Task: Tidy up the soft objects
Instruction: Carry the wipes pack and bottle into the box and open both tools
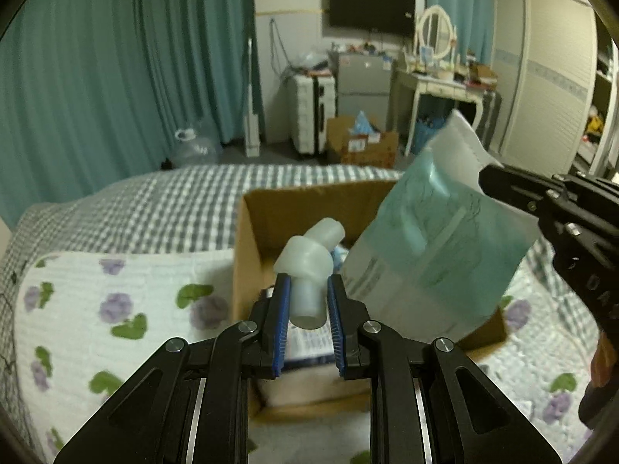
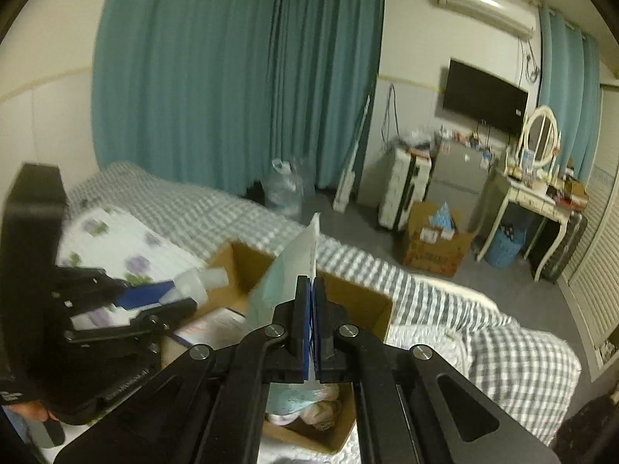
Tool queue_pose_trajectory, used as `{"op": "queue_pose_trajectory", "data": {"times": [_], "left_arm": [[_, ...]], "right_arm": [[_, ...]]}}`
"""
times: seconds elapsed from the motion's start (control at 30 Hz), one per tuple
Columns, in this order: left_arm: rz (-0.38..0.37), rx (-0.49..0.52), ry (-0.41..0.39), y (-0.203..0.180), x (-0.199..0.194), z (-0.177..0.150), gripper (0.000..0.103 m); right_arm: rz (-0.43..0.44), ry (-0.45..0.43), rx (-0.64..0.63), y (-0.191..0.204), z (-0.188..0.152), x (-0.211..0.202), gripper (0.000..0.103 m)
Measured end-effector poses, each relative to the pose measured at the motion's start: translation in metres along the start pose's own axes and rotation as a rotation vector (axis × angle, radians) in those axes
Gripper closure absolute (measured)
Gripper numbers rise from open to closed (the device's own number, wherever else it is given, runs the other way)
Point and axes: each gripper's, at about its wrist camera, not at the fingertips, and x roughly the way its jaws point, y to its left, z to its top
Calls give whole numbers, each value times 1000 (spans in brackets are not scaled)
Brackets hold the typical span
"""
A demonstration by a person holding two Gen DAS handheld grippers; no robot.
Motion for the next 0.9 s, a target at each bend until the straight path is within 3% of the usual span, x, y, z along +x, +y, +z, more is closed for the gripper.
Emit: {"op": "queue_pose_trajectory", "data": {"times": [0.1,0.3,0.47,0.53,0.6,0.63,0.7,0.77,0.9], "left_arm": [[1,14,21,-2,24,-1,85],[-10,30,31,-8,40,-1,82],[15,45,28,-13,33,-4,77],[25,51,34,-13,28,-3,76],[51,53,20,-15,13,-3,67],[57,53,15,-15,5,-2,62],[61,44,-1,-13,-13,0,41],[60,36,-38,-12,-39,2,38],[52,29,-84,-12,-93,7,36]], "right_arm": [[-41,58,-9,-11,-17,39,102],[-43,136,25,-28,-43,85,102],[-56,76,41,-29,-44,75,101],[-71,61,50,-29,-39,67,92],[-82,65,53,-29,-35,57,43],[-84,56,57,-28,-32,51,39],[-88,31,57,-28,-26,32,38],[-106,27,47,-26,-19,13,37],[-146,-12,30,-23,-1,-40,22]]}}
